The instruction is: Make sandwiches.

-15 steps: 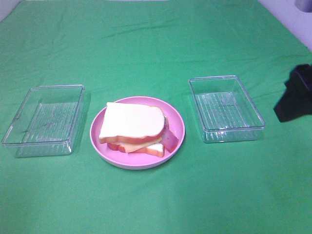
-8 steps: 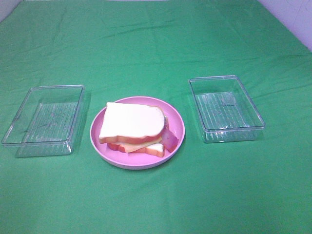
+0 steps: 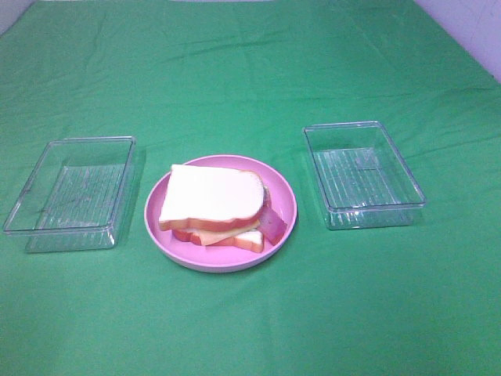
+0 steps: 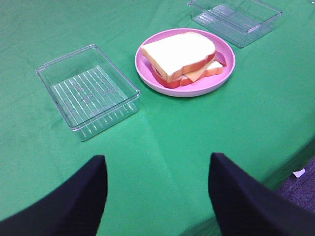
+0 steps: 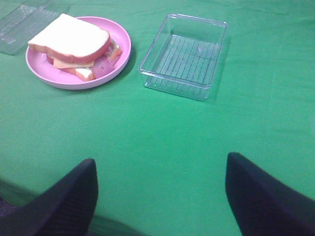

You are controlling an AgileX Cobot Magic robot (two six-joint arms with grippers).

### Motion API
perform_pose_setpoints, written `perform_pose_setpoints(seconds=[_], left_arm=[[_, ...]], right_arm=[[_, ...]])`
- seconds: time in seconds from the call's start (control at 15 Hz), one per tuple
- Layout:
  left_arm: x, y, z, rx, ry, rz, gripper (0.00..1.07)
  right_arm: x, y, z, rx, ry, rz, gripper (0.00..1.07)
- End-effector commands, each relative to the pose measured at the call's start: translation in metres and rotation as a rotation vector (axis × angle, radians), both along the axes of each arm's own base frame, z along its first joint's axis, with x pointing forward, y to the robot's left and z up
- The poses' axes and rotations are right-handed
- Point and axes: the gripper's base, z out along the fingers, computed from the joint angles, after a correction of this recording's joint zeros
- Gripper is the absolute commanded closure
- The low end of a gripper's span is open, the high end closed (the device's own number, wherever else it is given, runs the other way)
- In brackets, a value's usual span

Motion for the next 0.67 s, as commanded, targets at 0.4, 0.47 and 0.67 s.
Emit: perform_pose_setpoints(seconds=[0.4, 0.47, 0.67], left_arm=[[-0.0022, 0.0011, 0.0001, -0.017, -0.022, -0.004, 0.48], [-0.0022, 0.0011, 0.0001, -0.017, -0.022, -0.004, 0.48], [-0.0022, 0.0011, 0.0001, -0.017, -0.022, -0.004, 0.48]], right_arm=[[-0.0007, -0.0004, -0.0017, -0.017, -0.011, 0.015, 0.38], [-0.0007, -0.0004, -0.0017, -0.017, -0.011, 0.015, 0.38], [-0.0007, -0.0004, -0.0017, -0.017, -0.011, 0.015, 0.38]])
